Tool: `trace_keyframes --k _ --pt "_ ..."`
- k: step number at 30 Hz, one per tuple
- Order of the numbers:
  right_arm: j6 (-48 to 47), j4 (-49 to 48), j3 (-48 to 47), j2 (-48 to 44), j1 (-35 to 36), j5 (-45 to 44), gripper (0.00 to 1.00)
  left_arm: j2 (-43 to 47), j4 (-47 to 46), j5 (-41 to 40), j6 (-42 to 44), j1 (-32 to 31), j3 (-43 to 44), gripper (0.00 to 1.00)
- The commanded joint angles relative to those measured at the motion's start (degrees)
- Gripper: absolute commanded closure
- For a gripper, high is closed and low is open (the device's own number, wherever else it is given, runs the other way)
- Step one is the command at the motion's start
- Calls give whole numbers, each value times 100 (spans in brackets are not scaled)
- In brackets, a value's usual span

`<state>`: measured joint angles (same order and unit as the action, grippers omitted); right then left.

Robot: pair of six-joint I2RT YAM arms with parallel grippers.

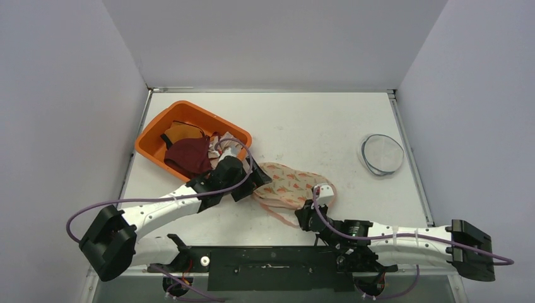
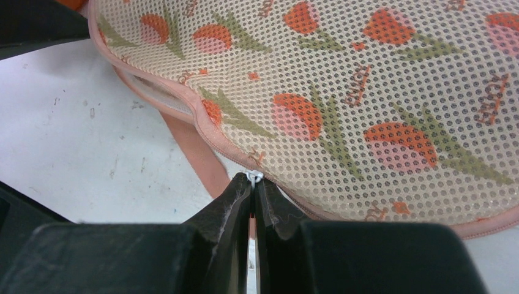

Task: Unzip the laundry bag and remove the bra
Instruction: Unzip the laundry bag at the center of the board.

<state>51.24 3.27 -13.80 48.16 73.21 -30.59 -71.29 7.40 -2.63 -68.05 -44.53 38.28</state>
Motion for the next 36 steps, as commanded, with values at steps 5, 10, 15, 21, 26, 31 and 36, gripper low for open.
trace_keyframes --k 5,10,15,21,26,31,36 --pt "-559 -1173 -296 722 36 308 95 422 -10 -27 -442 -1025 33 4" --pt "-958 -1616 -509 1069 33 535 95 36 -191 -195 -710 -1458 194 4" --pt "-1151 -2141 -491 1151 29 765 95 -182 -659 -291 -1062 -1468 -98 4" --pt "-1283 -2464 -500 1174 44 964 95 -595 -792 -508 -1178 -1320 52 3" --pt "-1256 -2277 -471 1052 49 905 95 -891 -1022 -389 -1236 -1119 51 17" --pt "-1143 -1949 -431 827 57 824 95 -966 -1115 -409 -1227 -1039 29 50" --pt "-1023 -1549 -430 554 68 749 95 -983 -1109 -383 -1173 -909 49 83"
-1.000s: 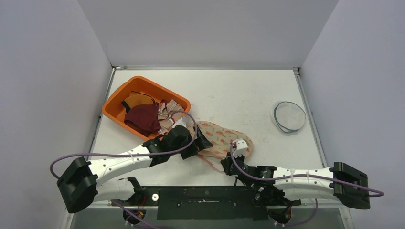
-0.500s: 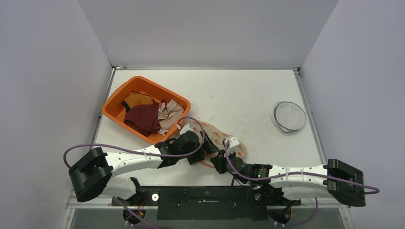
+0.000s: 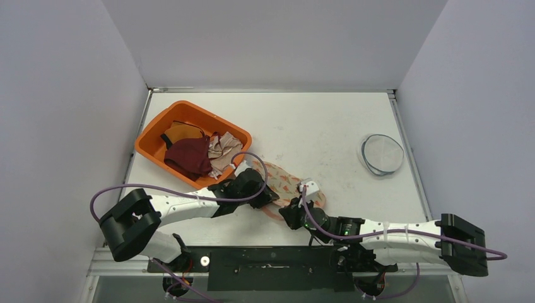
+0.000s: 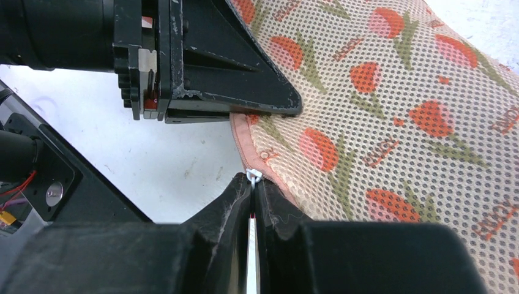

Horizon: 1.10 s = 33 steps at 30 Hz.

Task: Unzip the laundry bag and remove the bra
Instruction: Unzip the laundry bag at the center of the board.

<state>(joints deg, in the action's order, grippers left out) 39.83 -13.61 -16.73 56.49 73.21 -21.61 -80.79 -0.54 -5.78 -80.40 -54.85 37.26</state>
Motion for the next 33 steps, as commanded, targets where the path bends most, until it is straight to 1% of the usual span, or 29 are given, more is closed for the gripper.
trace_keyframes --k 1,4,5,12,16,21,26,31,33 --pt "144 218 -133 -336 70 -171 95 -40 -322 -56 66 136 157 88" --pt "200 472 -104 -508 71 -248 95 -67 -309 -35 97 184 185 98" --pt "235 568 -88 -574 71 -281 95 -68 -315 -37 114 205 193 100" --pt "560 1482 13 -1164 79 -555 95 -122 -240 11 297 408 261 100" --pt "792 1942 105 -1540 79 -771 95 -255 -233 154 543 492 428 100" --pt "1150 2451 109 -1777 89 -1002 95 -561 -126 362 864 599 698 100" --pt "1559 3015 91 -1972 94 -1306 95 -827 -238 577 1079 759 795 100" --pt "1876 3236 91 -2048 97 -1488 95 -1032 -226 798 1311 926 967 100" --pt "1843 3149 106 -2002 97 -1441 95 -1117 -213 877 1413 993 1077 100"
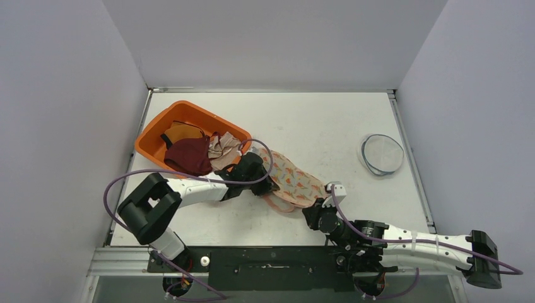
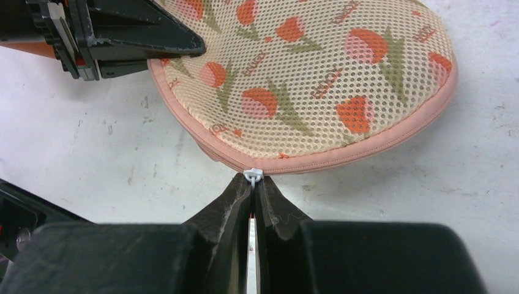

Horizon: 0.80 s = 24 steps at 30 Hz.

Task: Unzip the laundry bag and remove the bra
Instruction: Unzip the laundry bag at the center of the board.

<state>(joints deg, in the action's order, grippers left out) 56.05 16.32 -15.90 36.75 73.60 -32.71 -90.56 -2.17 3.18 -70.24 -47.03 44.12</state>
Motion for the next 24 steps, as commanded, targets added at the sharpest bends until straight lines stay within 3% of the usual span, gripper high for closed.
trace_keyframes --k 1,6,9,17,24 --pt "161 74 44 1 59 -280 95 -174 -52 25 442 242 452 93" --pt "-196 -543 74 237 66 -46 95 -82 52 149 529 256 606 38" --pt "-511 -1051 -11 500 60 157 95 187 197 201 529 247 497 16" --pt "-1325 -2107 -565 1790 -11 826 95 1719 716 327 188 63 -445 0" --pt "-1631 -2912 -855 2719 -244 1317 95 2187 815 -132 -6 -578 -551 4"
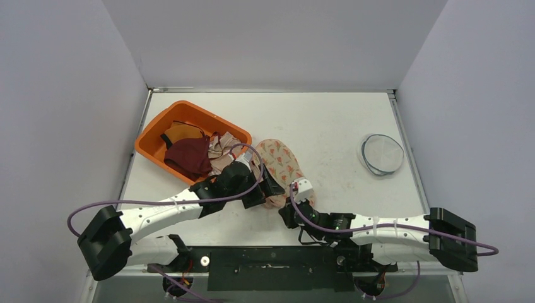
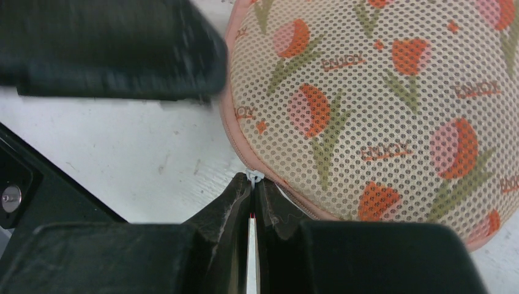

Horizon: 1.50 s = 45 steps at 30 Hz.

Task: Unzip the laundry bag and remove the bra
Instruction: Unzip the laundry bag at the center of the board.

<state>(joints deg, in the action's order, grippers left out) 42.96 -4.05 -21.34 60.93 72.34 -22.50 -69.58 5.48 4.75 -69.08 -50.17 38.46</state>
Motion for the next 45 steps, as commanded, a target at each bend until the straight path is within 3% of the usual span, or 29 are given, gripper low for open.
trace_keyframes --k 1,9,15,22,31,45 --pt "-341 -972 -324 376 -127 345 95 44 39 -320 -140 -294 4 4" --pt "-278 -1465 -90 306 -106 519 95 -447 -463 -396 -360 -307 -177 0" --pt "-198 -1467 145 -74 -98 444 95 -880 -891 -430 -424 -281 -147 27" --pt "-141 -1002 175 -352 -45 281 95 -1034 -1172 -437 -497 -167 -178 65" --pt "61 -81 268 -893 -18 -32 95 -1031 -1087 -268 -272 72 -50 99" --pt "1069 1279 680 -1996 0 -744 95 -1429 -1280 455 326 382 266 100"
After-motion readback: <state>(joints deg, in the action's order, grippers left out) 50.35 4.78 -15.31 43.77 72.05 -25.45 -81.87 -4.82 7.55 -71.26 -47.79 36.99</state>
